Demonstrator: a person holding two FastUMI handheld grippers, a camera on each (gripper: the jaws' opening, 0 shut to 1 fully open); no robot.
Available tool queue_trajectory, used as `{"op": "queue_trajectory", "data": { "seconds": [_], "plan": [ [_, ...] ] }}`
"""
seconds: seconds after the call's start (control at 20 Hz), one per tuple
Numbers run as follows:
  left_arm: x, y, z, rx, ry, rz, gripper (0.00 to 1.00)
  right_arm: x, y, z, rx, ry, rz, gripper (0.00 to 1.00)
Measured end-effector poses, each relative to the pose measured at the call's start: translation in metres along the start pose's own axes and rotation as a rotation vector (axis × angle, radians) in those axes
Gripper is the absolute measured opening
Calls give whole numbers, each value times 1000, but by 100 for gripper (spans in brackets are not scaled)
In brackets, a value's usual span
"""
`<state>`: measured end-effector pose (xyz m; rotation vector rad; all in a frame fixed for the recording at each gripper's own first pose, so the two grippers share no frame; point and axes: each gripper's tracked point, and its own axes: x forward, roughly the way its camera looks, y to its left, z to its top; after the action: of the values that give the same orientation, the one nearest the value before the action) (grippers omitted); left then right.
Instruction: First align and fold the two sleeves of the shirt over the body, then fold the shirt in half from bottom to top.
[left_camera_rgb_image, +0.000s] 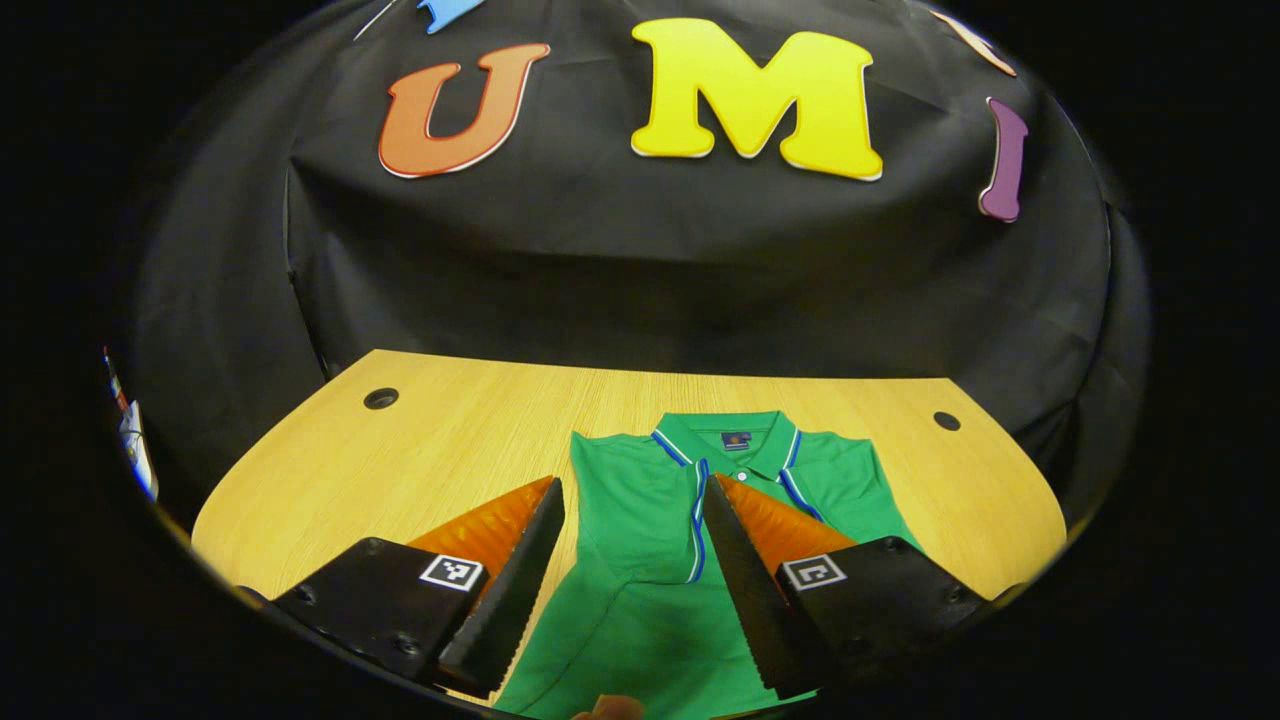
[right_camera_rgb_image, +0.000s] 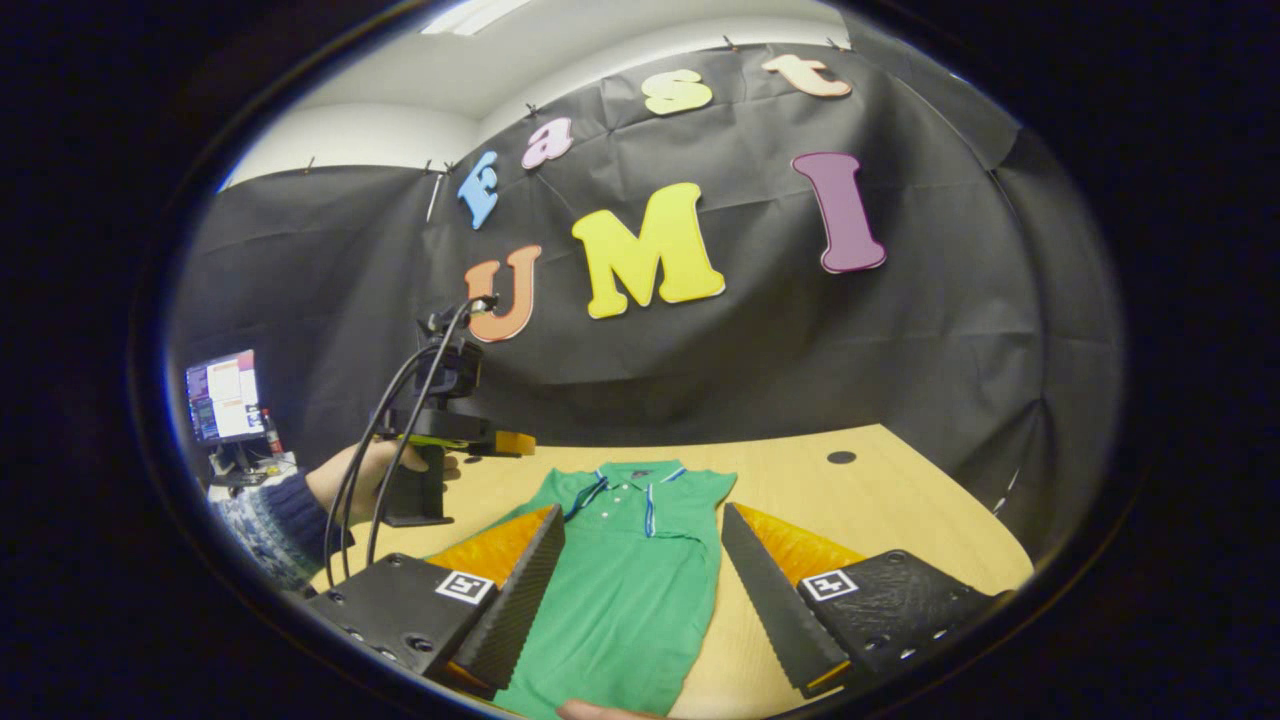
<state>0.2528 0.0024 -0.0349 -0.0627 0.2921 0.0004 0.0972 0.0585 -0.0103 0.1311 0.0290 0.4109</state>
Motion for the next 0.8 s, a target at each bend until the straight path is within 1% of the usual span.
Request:
{"op": "queue_trajectory", "data": {
  "seconds": [0.05, 0.1, 0.15, 0.2, 0.25, 0.35, 0.4, 0.45, 0.5, 0.55, 0.65, 0.7, 0.8],
  "plan": [
    [-15, 1, 5, -3, -21, -8, 94, -5, 2, 5, -10, -19, 2, 96],
    [-32, 1, 7, 3, -42, -11, 97, -10, 5, 12, -27, -42, 3, 96],
    [-47, 6, 8, 14, -67, -3, 99, -14, 1, 12, -44, -51, -19, 95],
    [-62, 9, 10, 21, -82, 5, 99, -19, -3, 12, -59, -49, -43, 96],
    [-78, 12, 8, 28, -98, 8, 99, -24, 0, 13, -68, -44, -52, 96],
    [-107, 13, 4, 48, -123, 5, 98, -34, 8, 15, -78, -43, -43, 96],
    [-119, 19, 1, 70, -139, 21, 99, -41, 11, 19, -84, -49, -43, 96],
    [-132, 29, -5, 88, -156, 61, 99, -47, 13, 21, -97, -59, -44, 91],
    [-143, 38, -8, 102, -187, 92, 100, -54, 15, 22, -115, -69, -47, 91],
    [-151, 40, -17, 94, -191, 98, 100, -59, 16, 22, -137, -78, -51, 95],
    [-173, 43, -41, 91, -193, 101, 100, -72, 16, 17, -166, -86, -65, 96],
    [-181, 49, -49, 89, -198, 109, 100, -76, 15, 16, -160, -89, -77, 96],
    [-197, 50, -64, 75, -205, 106, 100, -83, 16, 8, -152, -77, -75, 95]
  ]
}}
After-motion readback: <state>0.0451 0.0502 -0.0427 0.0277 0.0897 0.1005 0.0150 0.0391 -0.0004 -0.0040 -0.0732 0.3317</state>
